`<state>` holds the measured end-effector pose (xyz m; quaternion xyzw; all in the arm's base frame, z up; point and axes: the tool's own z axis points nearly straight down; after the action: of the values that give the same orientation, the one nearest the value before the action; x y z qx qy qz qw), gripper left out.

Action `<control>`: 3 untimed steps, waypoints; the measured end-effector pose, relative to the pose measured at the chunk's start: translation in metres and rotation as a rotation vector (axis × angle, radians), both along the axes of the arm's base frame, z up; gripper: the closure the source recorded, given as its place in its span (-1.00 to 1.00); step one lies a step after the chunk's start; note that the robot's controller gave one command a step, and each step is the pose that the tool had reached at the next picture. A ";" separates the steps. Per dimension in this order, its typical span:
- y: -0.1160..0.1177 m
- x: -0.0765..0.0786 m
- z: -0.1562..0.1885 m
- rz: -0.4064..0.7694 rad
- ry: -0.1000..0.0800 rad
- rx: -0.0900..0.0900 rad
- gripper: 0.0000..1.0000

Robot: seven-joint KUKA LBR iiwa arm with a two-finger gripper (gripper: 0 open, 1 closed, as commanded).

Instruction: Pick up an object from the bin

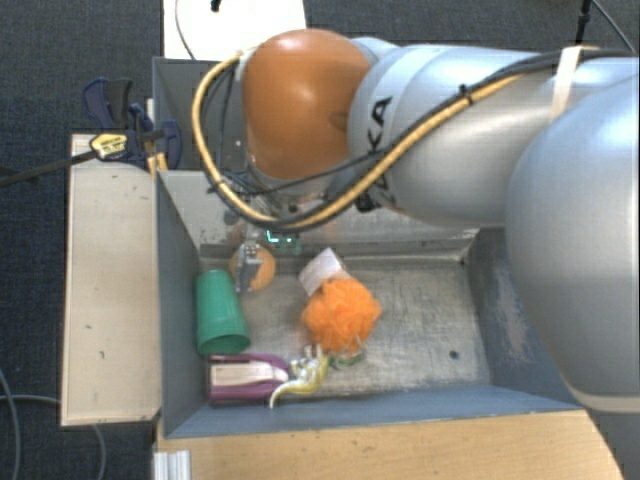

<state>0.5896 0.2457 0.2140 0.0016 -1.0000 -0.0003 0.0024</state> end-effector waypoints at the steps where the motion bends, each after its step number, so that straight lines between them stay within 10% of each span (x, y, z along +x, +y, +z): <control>1: -0.001 0.002 0.005 -0.006 -0.008 0.001 -1.00; 2: -0.024 0.000 -0.073 -0.028 -0.011 0.002 -1.00; 3: -0.015 -0.035 -0.082 0.282 -0.006 0.000 -1.00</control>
Offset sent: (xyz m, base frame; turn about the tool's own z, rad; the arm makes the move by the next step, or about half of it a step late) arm -0.0033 -0.0447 -0.1440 0.0472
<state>0.5550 0.2311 0.1317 0.1422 -0.9898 0.0000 -0.0008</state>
